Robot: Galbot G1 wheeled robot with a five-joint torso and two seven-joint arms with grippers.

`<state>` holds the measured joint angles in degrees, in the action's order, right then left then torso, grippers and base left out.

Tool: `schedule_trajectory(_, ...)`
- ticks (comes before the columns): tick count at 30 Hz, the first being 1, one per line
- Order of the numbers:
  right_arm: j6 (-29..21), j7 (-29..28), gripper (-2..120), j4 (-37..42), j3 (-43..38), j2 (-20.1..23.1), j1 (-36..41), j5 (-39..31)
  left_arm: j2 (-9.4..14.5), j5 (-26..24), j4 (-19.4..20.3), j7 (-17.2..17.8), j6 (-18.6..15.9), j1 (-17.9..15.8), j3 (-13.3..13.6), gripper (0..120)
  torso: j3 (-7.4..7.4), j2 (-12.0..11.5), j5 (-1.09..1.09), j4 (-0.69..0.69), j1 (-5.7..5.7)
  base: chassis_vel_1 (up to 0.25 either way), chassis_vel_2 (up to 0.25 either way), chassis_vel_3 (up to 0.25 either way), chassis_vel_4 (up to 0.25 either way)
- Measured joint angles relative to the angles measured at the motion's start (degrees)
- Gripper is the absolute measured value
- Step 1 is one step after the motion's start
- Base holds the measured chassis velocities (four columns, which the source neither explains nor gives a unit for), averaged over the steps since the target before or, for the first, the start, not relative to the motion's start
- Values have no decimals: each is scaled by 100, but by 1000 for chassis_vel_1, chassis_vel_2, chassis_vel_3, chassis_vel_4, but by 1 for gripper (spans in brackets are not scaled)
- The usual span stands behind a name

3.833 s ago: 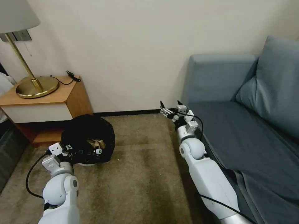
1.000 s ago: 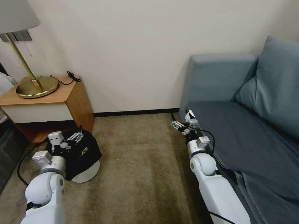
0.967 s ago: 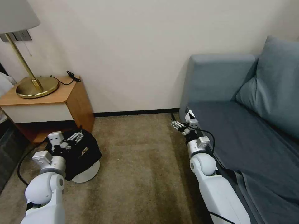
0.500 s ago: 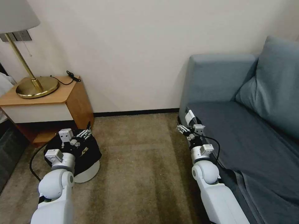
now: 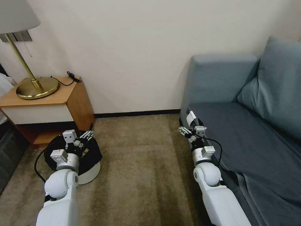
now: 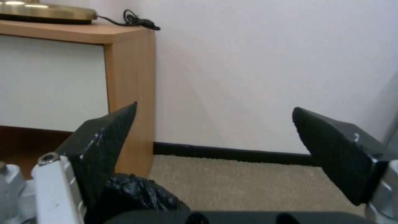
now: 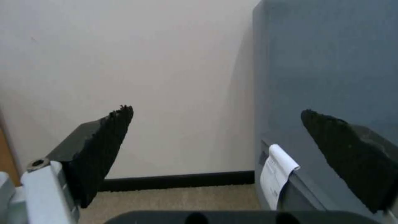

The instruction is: Pick up the trash bin, then pick up the garbage on the floor and place it into the trash bin.

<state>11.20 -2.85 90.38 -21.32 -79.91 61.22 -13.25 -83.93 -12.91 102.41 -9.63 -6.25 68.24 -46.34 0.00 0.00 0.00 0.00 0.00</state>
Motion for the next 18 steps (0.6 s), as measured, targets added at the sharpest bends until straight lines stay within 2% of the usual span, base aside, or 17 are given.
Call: schedule_trajectory(18,-7,-2,100,-8,4,2,-8,-2,-2,-5,2,-3,-13,6,-7,100,0,0,0,0,0,0,0,0,0)
